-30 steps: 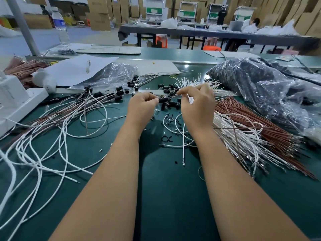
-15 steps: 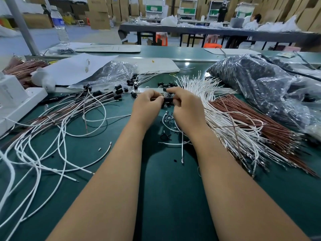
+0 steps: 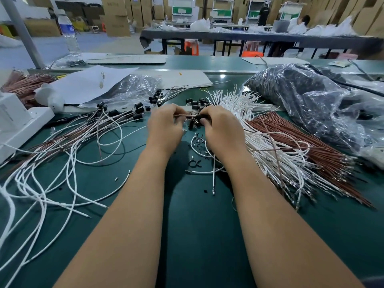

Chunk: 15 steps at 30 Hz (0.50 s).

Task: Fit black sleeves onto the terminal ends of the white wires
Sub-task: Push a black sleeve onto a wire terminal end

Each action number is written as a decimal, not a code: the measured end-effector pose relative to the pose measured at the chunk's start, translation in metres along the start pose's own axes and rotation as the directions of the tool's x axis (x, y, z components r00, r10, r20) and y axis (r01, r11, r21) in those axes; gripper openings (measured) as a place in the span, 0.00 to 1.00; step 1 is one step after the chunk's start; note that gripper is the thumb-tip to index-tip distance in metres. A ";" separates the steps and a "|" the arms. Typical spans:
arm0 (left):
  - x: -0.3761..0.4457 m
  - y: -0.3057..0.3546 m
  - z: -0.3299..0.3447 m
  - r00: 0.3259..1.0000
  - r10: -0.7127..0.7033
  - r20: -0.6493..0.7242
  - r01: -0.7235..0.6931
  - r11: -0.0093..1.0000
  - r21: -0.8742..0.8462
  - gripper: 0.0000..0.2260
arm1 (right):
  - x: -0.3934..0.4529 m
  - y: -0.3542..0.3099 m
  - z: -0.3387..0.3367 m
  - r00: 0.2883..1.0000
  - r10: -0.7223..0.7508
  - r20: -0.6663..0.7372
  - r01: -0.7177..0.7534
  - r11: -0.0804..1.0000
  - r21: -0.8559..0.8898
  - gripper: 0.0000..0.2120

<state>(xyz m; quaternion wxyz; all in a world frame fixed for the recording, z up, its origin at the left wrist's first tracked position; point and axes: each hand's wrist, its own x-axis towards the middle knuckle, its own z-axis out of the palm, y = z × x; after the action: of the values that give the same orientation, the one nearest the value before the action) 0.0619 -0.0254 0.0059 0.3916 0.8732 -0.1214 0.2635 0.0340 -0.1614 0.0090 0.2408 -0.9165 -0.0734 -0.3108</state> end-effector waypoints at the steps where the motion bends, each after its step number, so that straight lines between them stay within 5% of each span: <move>1: 0.001 -0.004 0.001 0.997 -0.063 -0.045 0.069 0.988 0.135 0.07 | 0.000 0.002 -0.001 1.000 0.012 -0.017 -0.012 0.999 -0.040 0.08; 6: -0.001 -0.016 -0.007 0.918 -0.355 -0.177 0.397 0.824 0.404 0.14 | 0.001 0.008 -0.002 0.996 0.073 -0.042 -0.078 0.989 -0.128 0.07; 8: -0.002 -0.010 -0.005 0.956 -0.239 -0.173 0.289 0.874 0.391 0.15 | 0.001 0.006 -0.001 0.997 0.079 -0.012 -0.080 0.995 -0.061 0.07; 12: -0.004 0.009 0.006 0.980 0.200 -0.008 -0.194 0.959 0.206 0.11 | 0.001 0.000 0.002 0.999 0.030 0.013 -0.031 0.999 0.038 0.07; 15: -0.004 0.008 0.006 0.974 0.223 0.033 -0.224 0.973 0.057 0.10 | 0.001 0.000 0.003 0.999 0.032 0.027 -0.034 0.996 0.079 0.08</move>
<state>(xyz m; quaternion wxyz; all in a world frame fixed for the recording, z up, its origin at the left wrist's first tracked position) 0.0572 -0.0354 0.0051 0.3312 0.8689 -0.2162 0.2977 0.0364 -0.1595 0.0074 0.2811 -0.9113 -0.0735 -0.2918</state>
